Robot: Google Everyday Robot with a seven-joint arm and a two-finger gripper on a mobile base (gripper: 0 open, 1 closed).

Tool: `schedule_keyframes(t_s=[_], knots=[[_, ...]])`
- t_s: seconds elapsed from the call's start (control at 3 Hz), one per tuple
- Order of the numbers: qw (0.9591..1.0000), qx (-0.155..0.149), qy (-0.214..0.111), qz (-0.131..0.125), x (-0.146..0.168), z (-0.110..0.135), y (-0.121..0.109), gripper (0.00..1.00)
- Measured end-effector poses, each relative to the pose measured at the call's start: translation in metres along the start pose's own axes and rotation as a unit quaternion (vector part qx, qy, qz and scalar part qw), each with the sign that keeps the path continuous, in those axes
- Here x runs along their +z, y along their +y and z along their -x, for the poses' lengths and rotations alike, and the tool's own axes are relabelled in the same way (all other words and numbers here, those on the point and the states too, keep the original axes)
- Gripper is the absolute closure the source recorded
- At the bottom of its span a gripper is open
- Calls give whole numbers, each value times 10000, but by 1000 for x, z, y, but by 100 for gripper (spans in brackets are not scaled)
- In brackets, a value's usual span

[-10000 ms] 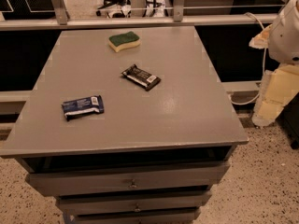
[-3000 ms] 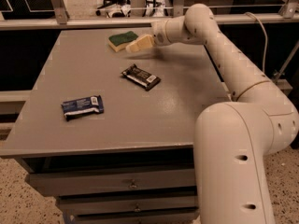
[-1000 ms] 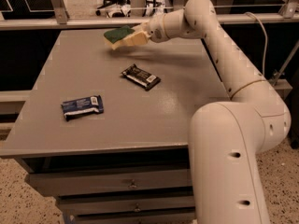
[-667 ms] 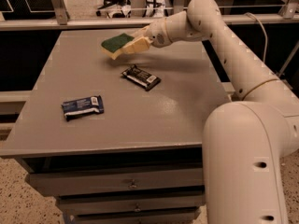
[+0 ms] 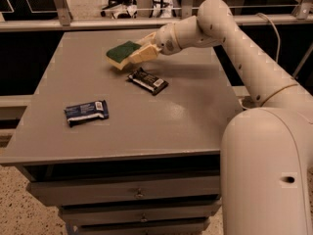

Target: Move sponge near rxbar blueberry

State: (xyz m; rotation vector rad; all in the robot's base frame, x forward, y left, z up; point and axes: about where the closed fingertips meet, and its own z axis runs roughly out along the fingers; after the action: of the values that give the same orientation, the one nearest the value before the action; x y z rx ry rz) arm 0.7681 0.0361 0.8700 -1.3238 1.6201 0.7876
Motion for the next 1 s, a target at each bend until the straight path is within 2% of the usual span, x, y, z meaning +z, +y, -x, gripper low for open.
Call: schedule_keyframes(t_s=[0.33,0.67,1.0], knots=[[9997,-17,73,245,9,4,19,100],[9988,-4,24,486,15,15,50,100],[9968,-10,25,796,34,25,95,100]])
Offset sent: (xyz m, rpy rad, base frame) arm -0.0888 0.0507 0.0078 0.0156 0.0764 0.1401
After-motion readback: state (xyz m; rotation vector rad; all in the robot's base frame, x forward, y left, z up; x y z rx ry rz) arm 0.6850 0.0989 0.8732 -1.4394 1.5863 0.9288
